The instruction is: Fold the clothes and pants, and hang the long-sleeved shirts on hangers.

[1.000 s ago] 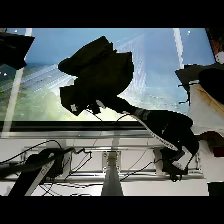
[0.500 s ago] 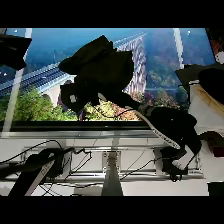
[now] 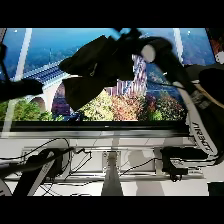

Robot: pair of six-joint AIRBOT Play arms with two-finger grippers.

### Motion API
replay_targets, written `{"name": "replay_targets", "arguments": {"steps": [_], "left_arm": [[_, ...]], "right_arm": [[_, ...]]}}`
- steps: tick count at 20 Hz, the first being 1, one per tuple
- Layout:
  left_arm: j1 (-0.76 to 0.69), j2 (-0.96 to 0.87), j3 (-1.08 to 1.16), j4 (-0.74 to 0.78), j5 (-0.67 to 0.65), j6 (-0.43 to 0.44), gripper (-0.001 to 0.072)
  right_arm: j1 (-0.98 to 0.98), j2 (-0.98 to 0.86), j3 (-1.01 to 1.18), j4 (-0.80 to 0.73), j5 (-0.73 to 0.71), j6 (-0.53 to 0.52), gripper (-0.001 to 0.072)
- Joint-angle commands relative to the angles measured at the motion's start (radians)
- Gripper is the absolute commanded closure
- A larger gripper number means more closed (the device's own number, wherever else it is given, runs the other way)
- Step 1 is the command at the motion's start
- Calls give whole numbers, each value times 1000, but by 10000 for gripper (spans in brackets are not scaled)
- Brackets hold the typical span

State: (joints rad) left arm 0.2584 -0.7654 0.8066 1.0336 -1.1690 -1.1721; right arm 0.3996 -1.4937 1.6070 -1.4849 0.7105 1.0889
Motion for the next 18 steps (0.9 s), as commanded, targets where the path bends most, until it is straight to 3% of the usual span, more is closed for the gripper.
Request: {"name": "replay_targets", "arguments": {"steps": [1,2,3,4,8,13,17,18], "left_arm": [[40,0,-303,-311,2,-51,684],[37,0,-369,-346,26,-51,541],[35,0,-428,-357,66,-51,187],[35,0,-473,-370,117,-51,49],[34,-48,-522,-476,344,19,69],[-43,-378,-394,-583,349,172,70],[-195,-665,-164,-601,313,186,71],[-225,-722,-105,-601,313,186,122]], "right_arm": [[-170,35,2,51,183,184,680],[-194,25,2,63,220,186,680],[-208,17,2,77,244,186,680],[-214,11,2,85,255,186,680],[-204,6,2,117,231,185,680],[-195,6,2,130,190,185,680],[-195,6,2,127,190,185,680],[-195,6,2,126,190,185,680]]}}
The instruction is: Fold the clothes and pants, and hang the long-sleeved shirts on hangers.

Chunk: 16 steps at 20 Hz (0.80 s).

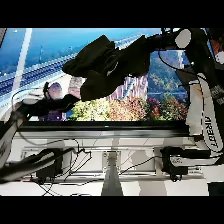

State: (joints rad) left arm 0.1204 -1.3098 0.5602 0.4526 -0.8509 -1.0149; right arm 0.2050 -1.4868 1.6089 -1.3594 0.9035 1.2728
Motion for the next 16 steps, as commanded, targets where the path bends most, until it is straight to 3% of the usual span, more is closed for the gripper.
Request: {"name": "replay_targets", "arguments": {"steps": [1,2,3,4,5,6,9,11,14,16], "left_arm": [[-109,-222,190,-20,-6,28,227],[-135,-261,233,-20,-6,25,295],[-156,-291,264,-20,-5,-3,304],[-174,-317,290,-20,-6,-41,376],[-182,-329,306,-20,-6,-54,607],[-183,-331,319,-21,-7,-52,685],[-113,-303,420,-19,-56,-51,687],[-12,-262,541,-19,-88,-51,687],[223,-149,764,-18,-82,-55,689],[389,-76,897,10,-53,-97,690]], "right_arm": [[0,-1,0,0,-3,2,680],[-1,-1,0,0,-3,2,680],[-1,-1,0,1,-3,1,680],[0,-1,0,1,-4,1,679],[0,-1,0,1,-6,1,680],[0,0,0,0,-12,1,679],[-5,2,3,-35,-127,7,680],[-13,10,3,-78,-280,74,680],[-69,55,12,-89,-463,126,680],[-150,87,56,-89,-451,196,681]]}}
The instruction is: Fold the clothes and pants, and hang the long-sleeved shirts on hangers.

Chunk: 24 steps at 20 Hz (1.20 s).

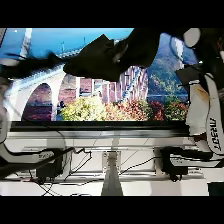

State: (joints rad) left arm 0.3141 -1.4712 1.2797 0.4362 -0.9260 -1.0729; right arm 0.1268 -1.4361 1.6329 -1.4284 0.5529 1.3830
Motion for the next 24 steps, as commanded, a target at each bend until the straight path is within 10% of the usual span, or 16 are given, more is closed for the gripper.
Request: {"name": "replay_targets", "arguments": {"steps": [1,8,13,24], "left_arm": [[270,120,227,68,38,-59,690],[525,228,272,418,-107,-111,689],[569,222,170,990,-257,-222,689],[642,169,-219,1287,-290,-130,686]], "right_arm": [[-122,55,55,-18,-67,145,681],[-298,162,82,-30,410,239,681],[-302,341,-309,-49,539,250,681],[-301,766,-961,36,904,250,680]]}}
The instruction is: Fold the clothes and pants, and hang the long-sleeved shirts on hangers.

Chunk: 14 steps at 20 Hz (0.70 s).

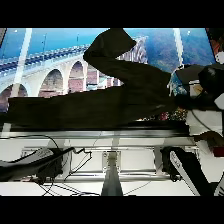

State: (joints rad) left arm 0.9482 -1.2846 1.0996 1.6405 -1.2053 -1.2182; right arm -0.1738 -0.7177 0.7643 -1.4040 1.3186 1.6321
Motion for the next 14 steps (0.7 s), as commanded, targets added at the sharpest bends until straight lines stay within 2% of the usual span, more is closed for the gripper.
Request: {"name": "replay_targets", "arguments": {"steps": [1,5,9,10,11,12,13,14], "left_arm": [[8,-19,-39,100,-10,15,686],[8,-34,-39,204,1,14,687],[8,-76,-39,209,39,14,685],[7,-87,-39,203,53,14,488],[6,-92,-39,193,53,14,0],[5,-91,-36,180,63,2,9],[-5,-90,-28,180,64,2,4],[-20,-90,-11,179,63,-10,4]], "right_arm": [[0,48,-105,8,165,0,680],[0,48,-135,-43,193,0,680],[0,48,-135,-40,208,0,678],[0,48,-135,-39,207,-2,563],[0,48,-134,-39,200,-3,288],[0,48,-132,-32,181,-25,55],[0,47,-124,-12,143,-69,19],[0,47,-108,14,88,-87,19]]}}
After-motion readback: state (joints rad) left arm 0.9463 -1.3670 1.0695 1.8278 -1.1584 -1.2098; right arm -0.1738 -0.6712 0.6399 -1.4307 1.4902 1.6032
